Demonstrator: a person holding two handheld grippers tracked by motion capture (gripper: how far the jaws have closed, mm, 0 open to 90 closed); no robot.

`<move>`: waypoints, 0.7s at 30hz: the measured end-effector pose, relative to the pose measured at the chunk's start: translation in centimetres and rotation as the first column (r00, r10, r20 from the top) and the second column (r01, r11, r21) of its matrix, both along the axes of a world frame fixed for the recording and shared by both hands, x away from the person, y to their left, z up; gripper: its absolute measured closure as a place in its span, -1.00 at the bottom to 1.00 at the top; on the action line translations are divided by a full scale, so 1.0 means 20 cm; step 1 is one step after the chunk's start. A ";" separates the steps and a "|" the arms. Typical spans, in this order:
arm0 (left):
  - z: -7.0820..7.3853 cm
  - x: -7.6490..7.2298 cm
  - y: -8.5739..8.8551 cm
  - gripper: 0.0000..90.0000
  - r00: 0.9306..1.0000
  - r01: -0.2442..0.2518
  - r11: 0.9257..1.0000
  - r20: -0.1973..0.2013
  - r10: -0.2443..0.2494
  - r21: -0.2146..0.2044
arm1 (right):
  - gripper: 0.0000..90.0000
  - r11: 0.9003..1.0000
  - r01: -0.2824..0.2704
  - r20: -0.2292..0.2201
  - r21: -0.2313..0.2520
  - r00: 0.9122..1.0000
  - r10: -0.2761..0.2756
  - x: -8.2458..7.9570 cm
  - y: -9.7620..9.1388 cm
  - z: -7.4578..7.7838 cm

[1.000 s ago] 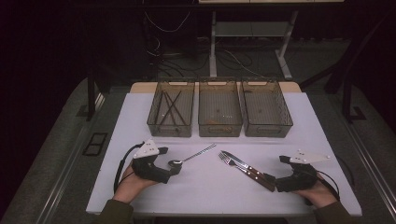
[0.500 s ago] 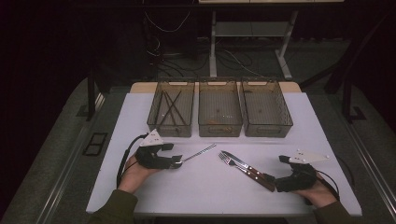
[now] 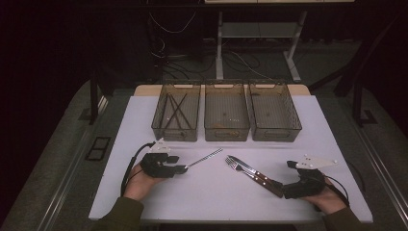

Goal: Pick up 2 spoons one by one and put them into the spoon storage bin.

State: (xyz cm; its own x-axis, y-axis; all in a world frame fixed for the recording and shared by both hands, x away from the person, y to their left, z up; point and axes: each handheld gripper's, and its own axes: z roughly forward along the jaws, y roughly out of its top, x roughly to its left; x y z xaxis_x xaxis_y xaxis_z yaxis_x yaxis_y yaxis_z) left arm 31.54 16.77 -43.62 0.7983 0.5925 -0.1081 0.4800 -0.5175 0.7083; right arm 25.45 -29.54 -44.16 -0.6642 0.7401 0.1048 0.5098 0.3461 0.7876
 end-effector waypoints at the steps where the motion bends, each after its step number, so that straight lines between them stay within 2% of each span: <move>1: 0.00 0.00 0.00 0.17 1.000 -0.001 1.000 -0.003 0.001 -0.001 | -0.92 1.000 -0.001 0.001 -0.001 1.000 0.001 0.00 0.00 0.00; 10: -0.02 0.00 -0.03 0.18 1.000 0.012 0.999 -0.011 -0.011 0.037 | -0.92 1.000 -0.004 0.000 -0.003 1.000 0.004 0.00 0.00 0.00; 13: -0.02 -0.01 -0.03 0.18 1.000 0.009 0.999 -0.015 -0.008 0.037 | -0.92 1.000 -0.003 0.000 -0.003 1.000 0.003 0.00 0.00 0.00; 21: -0.03 -0.02 -0.04 0.19 1.000 0.030 0.997 -0.009 -0.029 0.066 | -0.92 1.000 -0.003 0.003 -0.007 1.000 0.003 0.00 0.00 0.00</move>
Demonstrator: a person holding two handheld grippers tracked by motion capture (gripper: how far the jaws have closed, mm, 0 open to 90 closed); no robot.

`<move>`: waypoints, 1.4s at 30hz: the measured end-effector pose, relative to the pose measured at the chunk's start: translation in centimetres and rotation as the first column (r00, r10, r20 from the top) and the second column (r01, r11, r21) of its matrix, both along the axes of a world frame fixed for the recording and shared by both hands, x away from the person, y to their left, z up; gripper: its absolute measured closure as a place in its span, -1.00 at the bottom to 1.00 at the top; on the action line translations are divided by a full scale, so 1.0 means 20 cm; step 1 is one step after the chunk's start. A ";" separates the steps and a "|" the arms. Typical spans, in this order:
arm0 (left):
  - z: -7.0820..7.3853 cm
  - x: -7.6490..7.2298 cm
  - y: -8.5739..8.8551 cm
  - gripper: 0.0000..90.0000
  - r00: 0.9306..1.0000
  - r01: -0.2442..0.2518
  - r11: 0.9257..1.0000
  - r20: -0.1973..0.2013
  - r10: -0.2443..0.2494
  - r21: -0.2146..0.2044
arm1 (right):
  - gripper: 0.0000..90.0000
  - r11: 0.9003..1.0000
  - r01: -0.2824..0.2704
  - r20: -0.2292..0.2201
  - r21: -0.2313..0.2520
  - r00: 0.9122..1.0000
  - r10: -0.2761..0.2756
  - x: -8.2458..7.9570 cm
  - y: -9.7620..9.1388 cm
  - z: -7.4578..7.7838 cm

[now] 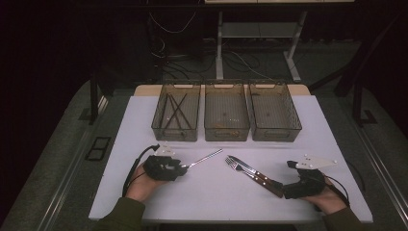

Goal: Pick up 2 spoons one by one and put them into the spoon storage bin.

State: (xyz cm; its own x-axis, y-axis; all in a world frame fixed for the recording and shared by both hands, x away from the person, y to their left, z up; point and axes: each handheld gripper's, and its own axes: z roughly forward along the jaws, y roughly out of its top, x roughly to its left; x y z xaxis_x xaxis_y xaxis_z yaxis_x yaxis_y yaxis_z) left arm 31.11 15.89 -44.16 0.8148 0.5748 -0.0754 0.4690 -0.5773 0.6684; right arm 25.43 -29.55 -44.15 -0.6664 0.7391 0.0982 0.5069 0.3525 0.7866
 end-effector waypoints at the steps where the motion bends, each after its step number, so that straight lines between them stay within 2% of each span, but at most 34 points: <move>1: 0.00 0.00 0.00 0.19 1.000 0.003 1.000 -0.001 -0.003 0.001 | -0.92 1.000 0.000 0.000 0.000 1.000 0.000 0.00 0.00 0.00; 7: 0.00 -0.01 -0.02 0.25 1.000 0.017 1.000 0.005 -0.017 0.021 | -0.92 1.000 0.001 0.001 -0.005 1.000 -0.001 0.00 0.00 0.00; 15: 0.00 -0.03 -0.03 0.29 1.000 0.012 0.999 0.020 -0.013 0.040 | -0.92 1.000 0.001 0.001 -0.008 1.000 0.000 0.00 0.00 0.00; 22: 0.00 -0.04 -0.04 0.31 1.000 0.015 0.999 0.023 -0.016 0.043 | -0.92 1.000 0.001 0.002 -0.009 1.000 -0.001 0.00 0.00 0.00; 23: 0.01 -0.04 -0.04 0.34 0.999 0.015 0.999 0.036 -0.016 0.045 | -0.92 1.000 0.001 0.003 -0.009 1.000 -0.001 0.00 0.00 0.00; 24: 0.01 -0.04 -0.04 0.54 0.999 0.011 0.999 0.040 -0.012 0.040 | -0.92 1.000 -0.001 0.003 -0.009 1.000 0.001 0.00 0.00 0.00; 25: 0.01 -0.04 -0.04 0.57 0.999 0.014 0.999 0.036 -0.015 0.037 | -0.92 1.000 -0.001 0.003 -0.010 1.000 0.001 0.00 0.00 0.00; 29: 0.02 -0.05 -0.04 0.64 0.999 0.015 0.999 0.048 -0.017 0.037 | -0.92 1.000 0.001 0.003 -0.009 1.000 -0.001 0.00 0.00 0.00; 36: 0.04 -0.05 -0.04 0.89 0.999 0.027 1.000 0.042 -0.027 -0.002 | -0.92 1.000 -0.001 0.004 -0.012 1.000 0.001 0.00 0.00 0.00; 42: 0.04 -0.05 -0.05 0.92 0.999 0.010 1.000 0.044 -0.010 0.001 | -0.92 1.000 -0.001 0.003 -0.013 1.000 0.001 0.00 0.00 0.00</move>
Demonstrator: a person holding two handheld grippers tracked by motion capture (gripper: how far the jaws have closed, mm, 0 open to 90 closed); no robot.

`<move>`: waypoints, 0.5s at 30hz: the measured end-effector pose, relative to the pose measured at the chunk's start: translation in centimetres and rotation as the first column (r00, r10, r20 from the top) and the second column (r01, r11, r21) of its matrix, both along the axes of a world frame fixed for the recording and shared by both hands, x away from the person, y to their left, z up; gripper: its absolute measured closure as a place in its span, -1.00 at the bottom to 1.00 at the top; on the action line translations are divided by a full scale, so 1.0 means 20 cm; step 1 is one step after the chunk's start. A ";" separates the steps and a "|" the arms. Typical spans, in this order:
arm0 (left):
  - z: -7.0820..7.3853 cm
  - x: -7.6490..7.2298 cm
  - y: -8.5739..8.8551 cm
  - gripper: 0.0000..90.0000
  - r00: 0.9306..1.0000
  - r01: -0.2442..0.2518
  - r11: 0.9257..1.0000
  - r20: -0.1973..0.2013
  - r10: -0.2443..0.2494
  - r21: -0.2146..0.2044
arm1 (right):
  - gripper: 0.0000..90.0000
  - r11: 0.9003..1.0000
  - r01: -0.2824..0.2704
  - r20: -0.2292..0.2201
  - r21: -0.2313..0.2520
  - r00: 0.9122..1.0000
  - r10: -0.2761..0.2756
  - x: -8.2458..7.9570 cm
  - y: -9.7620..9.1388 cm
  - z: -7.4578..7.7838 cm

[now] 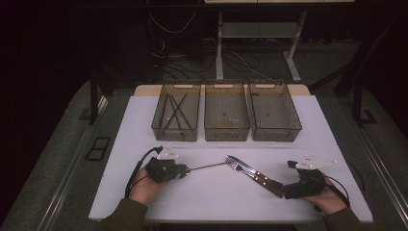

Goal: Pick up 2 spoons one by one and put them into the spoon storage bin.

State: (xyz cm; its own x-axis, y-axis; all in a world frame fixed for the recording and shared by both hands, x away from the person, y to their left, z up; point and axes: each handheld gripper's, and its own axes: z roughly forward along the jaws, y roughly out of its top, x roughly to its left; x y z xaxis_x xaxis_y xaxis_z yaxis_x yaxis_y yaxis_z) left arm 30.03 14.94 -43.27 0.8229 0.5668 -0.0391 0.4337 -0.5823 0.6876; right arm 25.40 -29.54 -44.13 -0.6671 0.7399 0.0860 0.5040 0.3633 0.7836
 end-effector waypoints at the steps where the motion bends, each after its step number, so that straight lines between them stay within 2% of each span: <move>1: 0.00 0.00 0.00 0.93 1.000 -0.002 1.000 0.004 0.002 0.003 | -0.92 1.000 -0.001 0.003 0.000 1.000 0.001 0.00 0.00 0.00; 6: 0.01 0.00 0.01 0.93 0.999 -0.033 0.999 0.027 0.033 0.000 | -0.92 1.000 0.000 0.003 0.001 1.000 0.000 0.00 0.00 0.00; 15: 0.06 -0.01 0.05 0.93 0.994 -0.071 0.996 0.077 0.075 -0.046 | -0.92 1.000 -0.004 0.004 0.000 1.000 0.004 0.00 0.00 0.00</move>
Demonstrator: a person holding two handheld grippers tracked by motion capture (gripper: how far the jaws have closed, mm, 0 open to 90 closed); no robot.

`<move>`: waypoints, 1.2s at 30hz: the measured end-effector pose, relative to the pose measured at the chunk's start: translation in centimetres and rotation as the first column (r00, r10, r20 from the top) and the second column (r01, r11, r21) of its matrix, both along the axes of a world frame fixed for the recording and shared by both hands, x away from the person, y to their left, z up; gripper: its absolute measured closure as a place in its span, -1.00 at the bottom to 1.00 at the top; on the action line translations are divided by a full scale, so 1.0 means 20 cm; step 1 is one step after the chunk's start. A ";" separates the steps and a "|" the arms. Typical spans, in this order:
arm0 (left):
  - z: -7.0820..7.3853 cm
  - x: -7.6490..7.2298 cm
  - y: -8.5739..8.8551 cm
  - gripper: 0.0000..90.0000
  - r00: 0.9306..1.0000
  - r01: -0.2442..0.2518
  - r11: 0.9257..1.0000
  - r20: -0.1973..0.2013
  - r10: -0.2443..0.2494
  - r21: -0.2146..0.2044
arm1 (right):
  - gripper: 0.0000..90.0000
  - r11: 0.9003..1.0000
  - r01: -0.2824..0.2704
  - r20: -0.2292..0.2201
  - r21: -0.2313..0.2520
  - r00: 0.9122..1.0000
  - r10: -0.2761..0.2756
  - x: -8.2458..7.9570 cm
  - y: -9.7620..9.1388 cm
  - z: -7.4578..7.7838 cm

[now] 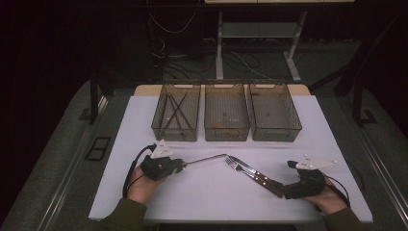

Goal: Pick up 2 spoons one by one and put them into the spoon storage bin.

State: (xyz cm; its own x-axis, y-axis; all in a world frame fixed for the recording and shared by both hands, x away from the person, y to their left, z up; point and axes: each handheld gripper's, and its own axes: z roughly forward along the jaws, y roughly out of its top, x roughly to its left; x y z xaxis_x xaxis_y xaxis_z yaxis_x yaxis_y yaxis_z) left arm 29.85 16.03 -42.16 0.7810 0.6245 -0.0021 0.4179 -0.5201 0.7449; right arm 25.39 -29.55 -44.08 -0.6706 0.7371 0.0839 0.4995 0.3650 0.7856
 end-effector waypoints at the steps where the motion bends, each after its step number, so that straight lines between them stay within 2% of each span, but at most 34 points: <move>1: 0.01 0.00 0.00 0.93 1.000 -0.001 1.000 0.004 0.001 -0.001 | -0.92 1.000 0.000 0.000 -0.001 1.000 0.000 0.00 0.00 0.00; 11: 0.05 0.00 0.02 0.92 0.999 -0.010 0.999 0.035 0.011 -0.034 | -0.92 1.000 -0.008 0.001 -0.007 1.000 0.008 0.00 0.00 0.00; 20: 0.09 0.03 0.01 0.92 0.998 -0.020 0.997 0.054 0.024 -0.072 | -0.92 1.000 -0.017 0.015 0.014 1.000 0.017 0.00 0.01 0.00; 25: 0.12 0.05 -0.01 0.92 0.998 -0.015 0.995 0.061 0.021 -0.094 | -0.92 1.000 -0.016 0.020 0.025 1.000 0.016 0.01 0.02 -0.01; 29: 0.14 0.08 -0.05 0.92 0.998 -0.005 0.995 0.067 0.011 -0.096 | -0.92 1.000 -0.020 0.014 0.023 1.000 0.019 0.01 0.03 -0.01; 36: 0.19 0.14 -0.11 0.92 0.995 -0.002 0.993 0.097 0.014 -0.122 | -0.92 1.000 -0.015 0.020 0.022 1.000 0.015 0.01 0.03 -0.01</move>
State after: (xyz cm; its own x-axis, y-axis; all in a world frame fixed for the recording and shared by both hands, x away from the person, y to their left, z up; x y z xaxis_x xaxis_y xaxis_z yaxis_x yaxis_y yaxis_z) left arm 32.58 13.79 -38.29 0.7761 0.6306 -0.0025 0.3443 -0.4203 0.8395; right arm 25.63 -29.02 -44.29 -0.6833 0.7250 0.0868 0.4786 0.3549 0.8031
